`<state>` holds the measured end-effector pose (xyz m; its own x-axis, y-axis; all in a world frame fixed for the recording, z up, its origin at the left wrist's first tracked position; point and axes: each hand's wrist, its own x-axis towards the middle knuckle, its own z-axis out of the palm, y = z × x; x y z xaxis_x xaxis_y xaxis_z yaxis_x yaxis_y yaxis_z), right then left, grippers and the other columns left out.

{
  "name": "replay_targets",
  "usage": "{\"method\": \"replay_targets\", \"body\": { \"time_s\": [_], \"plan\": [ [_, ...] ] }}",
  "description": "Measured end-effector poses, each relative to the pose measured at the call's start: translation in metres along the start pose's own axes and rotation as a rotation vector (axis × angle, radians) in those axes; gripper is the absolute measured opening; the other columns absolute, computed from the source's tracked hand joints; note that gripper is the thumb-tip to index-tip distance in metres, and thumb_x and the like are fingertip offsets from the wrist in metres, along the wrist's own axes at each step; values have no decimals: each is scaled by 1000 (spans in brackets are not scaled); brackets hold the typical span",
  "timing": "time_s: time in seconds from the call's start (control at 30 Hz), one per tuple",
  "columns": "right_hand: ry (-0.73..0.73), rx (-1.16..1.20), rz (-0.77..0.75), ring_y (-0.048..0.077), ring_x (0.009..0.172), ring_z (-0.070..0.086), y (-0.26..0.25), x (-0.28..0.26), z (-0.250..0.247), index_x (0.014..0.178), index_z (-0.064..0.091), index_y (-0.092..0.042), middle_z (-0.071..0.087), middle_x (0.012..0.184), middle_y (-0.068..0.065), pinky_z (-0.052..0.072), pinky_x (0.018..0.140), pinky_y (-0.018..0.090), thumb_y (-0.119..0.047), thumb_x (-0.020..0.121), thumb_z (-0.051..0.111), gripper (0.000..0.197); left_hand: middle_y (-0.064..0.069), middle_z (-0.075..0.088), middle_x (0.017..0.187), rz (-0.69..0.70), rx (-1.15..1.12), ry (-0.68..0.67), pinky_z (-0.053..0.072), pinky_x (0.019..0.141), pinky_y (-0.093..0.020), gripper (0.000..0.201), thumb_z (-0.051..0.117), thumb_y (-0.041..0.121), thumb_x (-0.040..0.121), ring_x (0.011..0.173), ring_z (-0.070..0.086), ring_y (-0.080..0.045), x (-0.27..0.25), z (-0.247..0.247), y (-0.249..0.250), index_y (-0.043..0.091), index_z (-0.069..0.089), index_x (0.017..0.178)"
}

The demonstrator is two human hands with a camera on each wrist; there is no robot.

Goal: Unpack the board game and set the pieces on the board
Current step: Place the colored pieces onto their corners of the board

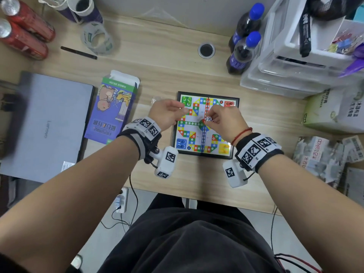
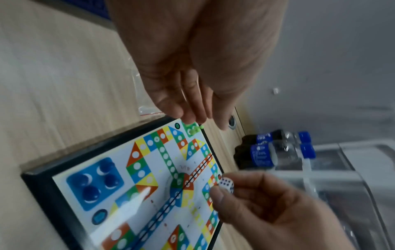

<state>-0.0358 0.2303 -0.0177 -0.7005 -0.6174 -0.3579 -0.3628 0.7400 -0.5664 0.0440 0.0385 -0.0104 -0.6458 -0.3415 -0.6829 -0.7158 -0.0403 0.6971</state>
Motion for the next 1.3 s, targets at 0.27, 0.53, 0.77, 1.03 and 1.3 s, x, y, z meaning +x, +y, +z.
{"method": "replay_targets", "body": {
  "time_s": [0.27,0.53,0.77,1.03,1.3],
  "plan": [
    [24,76,-136,9,64,57,-21,5,2,91,73,-17,67,77,-2,52,68,25,-22,78,72,13,6,70,85,26,66,-183,49,66,-17,17,73,31,86,72,64,-2,-7,22,-7,20,72,99],
    [62,45,-125,7,62,58,-9,7,0,94,72,-20,63,74,-9,53,70,24,-27,80,74,16,-14,71,104,9,2,-170,55,67,-28,26,61,26,95,78,60,-12,0,21,-11,10,70,113],
    [-11,-214,-4,24,88,62,18,-2,3,101,70,-15,67,90,3,50,75,34,-22,85,60,20,1,64,102,130,531,261,40,73,-19,22,68,25,83,88,58,-14,12,1,-30,21,62,105],
    [-56,-249,11,22,90,58,16,0,22,98,70,-23,56,86,-3,44,66,29,-30,85,62,17,-10,42,130,-57,803,567,43,87,-41,66,78,29,67,117,40,-32,23,-20,-49,25,47,125],
    [-63,-251,-1,21,89,58,17,4,28,100,69,-23,57,90,-2,45,67,29,-36,85,65,20,-11,50,121,-80,708,372,46,88,-36,45,69,16,78,111,50,-29,32,-32,-65,19,50,118]
  ]
}}
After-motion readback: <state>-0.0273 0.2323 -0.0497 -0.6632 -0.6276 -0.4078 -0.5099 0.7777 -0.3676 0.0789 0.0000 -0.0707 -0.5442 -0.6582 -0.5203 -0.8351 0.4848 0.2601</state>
